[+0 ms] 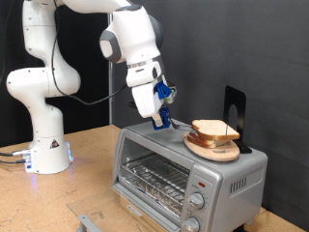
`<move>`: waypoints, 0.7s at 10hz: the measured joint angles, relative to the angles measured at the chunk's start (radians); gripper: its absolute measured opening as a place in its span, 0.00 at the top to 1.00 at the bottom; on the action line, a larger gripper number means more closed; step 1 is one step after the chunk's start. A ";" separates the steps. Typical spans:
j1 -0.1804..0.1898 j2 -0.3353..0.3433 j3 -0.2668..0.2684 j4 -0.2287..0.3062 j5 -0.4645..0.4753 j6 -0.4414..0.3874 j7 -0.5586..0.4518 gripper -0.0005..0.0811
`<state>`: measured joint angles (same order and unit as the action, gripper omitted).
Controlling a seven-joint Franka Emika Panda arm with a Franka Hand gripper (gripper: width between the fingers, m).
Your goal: Make a piece of toast with the oven
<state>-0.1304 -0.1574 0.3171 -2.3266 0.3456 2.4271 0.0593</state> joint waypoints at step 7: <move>0.001 0.115 0.039 0.119 -0.040 0.005 0.110 0.50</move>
<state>-0.1296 -0.0425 0.3559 -2.2077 0.3056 2.4324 0.1694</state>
